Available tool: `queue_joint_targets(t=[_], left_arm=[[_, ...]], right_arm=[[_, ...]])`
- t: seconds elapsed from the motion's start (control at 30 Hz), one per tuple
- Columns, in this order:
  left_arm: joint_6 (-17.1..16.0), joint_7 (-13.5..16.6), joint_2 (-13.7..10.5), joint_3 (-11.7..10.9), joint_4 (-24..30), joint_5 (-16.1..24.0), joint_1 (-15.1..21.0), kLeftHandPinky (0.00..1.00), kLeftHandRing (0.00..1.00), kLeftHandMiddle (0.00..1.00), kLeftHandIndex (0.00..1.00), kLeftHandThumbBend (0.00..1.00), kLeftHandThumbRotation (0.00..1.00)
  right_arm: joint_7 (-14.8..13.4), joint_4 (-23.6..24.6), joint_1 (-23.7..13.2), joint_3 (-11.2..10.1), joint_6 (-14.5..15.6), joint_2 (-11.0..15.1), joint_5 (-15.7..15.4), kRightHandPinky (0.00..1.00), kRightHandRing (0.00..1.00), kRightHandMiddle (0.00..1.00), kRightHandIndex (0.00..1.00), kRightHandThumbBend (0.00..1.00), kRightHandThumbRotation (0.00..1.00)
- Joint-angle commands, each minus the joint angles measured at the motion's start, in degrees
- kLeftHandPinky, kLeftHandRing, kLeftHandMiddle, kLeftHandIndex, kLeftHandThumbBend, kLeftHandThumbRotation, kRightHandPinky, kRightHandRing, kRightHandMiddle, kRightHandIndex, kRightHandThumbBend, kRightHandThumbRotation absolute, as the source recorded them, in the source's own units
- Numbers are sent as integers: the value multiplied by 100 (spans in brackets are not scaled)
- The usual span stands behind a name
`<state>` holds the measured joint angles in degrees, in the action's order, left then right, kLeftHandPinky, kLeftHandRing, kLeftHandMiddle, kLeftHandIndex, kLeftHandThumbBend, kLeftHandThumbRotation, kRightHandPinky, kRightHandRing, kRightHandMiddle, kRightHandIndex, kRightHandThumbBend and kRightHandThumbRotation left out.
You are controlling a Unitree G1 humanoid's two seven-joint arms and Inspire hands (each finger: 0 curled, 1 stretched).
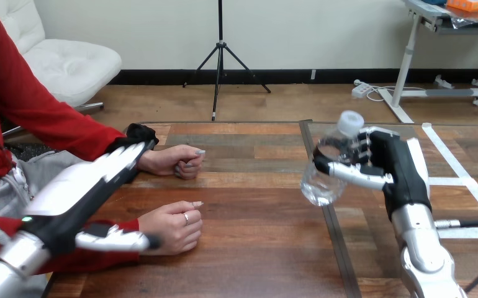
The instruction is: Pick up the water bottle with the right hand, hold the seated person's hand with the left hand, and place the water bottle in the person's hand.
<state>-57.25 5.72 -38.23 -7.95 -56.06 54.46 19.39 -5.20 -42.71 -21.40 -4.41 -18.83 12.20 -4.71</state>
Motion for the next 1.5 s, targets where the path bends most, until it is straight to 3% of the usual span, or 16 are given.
queue_joint_targets(t=[0.0, 0.07, 0.37, 0.47, 0.63, 1.47], left_arm=[[494, 959, -819, 781, 117, 577, 1093, 100, 100, 100, 100, 100, 64], [620, 1081, -860, 917, 57, 675, 1153, 100, 100, 100, 100, 100, 63], [851, 918, -968, 1359, -219, 663, 1444, 100, 100, 100, 100, 100, 62], [874, 1163, -964, 1547, -375, 732, 1544, 99, 99, 98, 100, 100, 65], [1031, 1246, -965, 1870, -523, 798, 1696, 98, 98, 97, 98, 100, 66], [1790, 1043, -1010, 3490, -1057, 1050, 2478, 88, 93, 92, 95, 100, 65]], right_arm=[[70, 1247, -382, -93, 51, 198, 49, 27, 33, 40, 43, 85, 0], [85, 1344, -343, -96, 85, 208, 49, 27, 33, 40, 43, 85, 0], [87, 1618, -246, -128, 306, 221, 50, 26, 32, 39, 42, 85, 0], [84, 1691, -218, -129, 365, 220, 48, 26, 32, 39, 42, 85, 0], [93, 1801, -176, -136, 439, 219, 63, 26, 32, 39, 42, 85, 0], [140, 2424, 25, -203, 781, 275, 109, 26, 32, 39, 42, 86, 0]])
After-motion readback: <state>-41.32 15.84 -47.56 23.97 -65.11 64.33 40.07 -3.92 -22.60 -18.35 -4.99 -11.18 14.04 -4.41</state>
